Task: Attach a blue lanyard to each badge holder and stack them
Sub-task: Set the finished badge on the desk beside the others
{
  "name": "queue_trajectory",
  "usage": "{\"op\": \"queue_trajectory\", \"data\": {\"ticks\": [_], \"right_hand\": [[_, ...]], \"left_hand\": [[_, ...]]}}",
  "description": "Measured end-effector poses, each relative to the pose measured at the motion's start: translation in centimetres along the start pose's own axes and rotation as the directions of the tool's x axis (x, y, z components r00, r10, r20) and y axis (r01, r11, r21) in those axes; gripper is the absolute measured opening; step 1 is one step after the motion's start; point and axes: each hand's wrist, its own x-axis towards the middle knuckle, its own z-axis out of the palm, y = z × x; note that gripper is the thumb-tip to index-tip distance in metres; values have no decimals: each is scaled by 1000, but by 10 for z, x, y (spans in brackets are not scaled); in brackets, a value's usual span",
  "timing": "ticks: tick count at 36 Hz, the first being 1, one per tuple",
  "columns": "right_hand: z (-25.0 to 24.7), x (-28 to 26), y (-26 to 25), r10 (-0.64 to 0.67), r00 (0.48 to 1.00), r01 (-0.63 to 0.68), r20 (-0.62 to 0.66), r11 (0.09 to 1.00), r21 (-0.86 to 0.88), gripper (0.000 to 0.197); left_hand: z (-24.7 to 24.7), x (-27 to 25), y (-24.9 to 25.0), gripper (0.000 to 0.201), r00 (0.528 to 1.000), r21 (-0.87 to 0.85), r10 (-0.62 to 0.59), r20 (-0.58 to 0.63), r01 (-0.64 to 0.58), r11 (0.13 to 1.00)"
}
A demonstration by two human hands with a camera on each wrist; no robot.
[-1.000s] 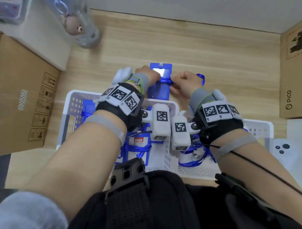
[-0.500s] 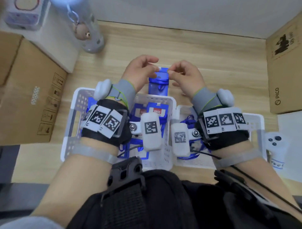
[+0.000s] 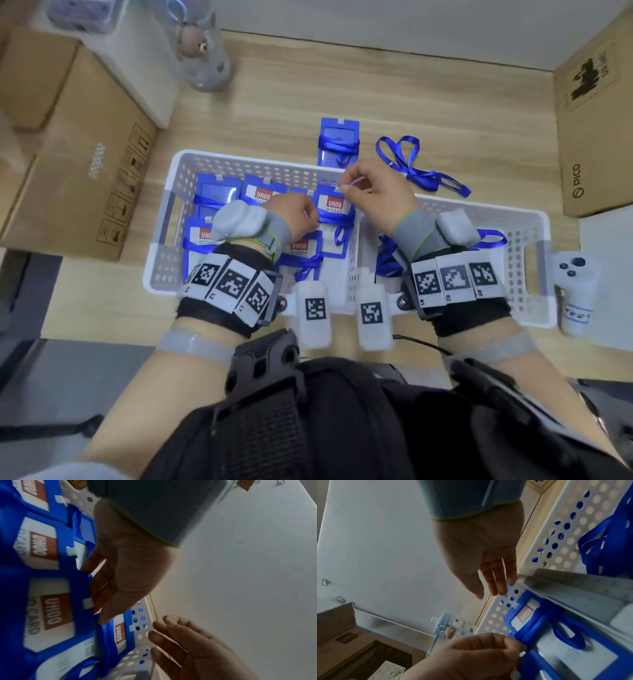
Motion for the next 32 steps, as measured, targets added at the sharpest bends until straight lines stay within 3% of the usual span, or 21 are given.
{"op": "queue_trajectory", "data": {"ticks": [2,6,12,19,24,28,32], "right_hand": [[1,-3,2,-4,1000,4,-6,1000,-5,7],[5,-6,2,-7,1000,7,-7,1000,1,6],[8,-10,1,12,1000,-13,27,998,54,12],[12,-17,1,62,984,-74,167,995,66,12],[10,-17,-2,36,992,-46,120,996,82,22],[4,-18,-6,17,998,-28,68,987,157,6],[-1,-17,-7,62,998,-69,31,946,315,7]], "left_hand": [[2,-3,-2,11,999,35,14,45,-16,999],[0,-3,-6,22,996,74,49,77,-55,996],[-4,-6,-5,11,992,42,64,111,-69,997],[-19,-6,0,11,984,-189,165,-74,-176,966],[-29,-7,11,11,958,-258,241,-157,-275,926],[-30,-4,15,18,942,-318,256,-217,-317,894],[-23,-4,18,24,914,-523,199,-354,-370,767]]}}
